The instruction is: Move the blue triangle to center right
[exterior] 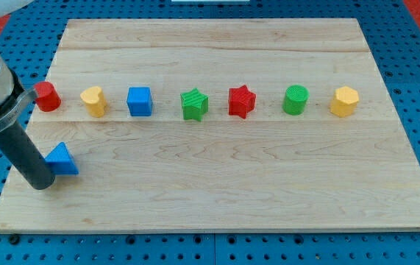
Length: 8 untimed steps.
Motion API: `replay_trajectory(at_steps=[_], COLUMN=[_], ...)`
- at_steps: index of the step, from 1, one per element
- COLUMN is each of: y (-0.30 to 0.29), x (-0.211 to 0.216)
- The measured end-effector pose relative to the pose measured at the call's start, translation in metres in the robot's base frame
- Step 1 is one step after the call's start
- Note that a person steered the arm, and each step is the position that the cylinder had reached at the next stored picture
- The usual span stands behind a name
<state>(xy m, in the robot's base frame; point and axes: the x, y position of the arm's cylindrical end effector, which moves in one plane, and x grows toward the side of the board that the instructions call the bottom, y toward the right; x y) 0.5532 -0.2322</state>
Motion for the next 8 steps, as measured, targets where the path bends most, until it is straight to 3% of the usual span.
replay_trajectory(at_steps=[2, 4, 8], y=[-0.036, -0.011, 0.271], x=[0.001, -0.034, -0.024])
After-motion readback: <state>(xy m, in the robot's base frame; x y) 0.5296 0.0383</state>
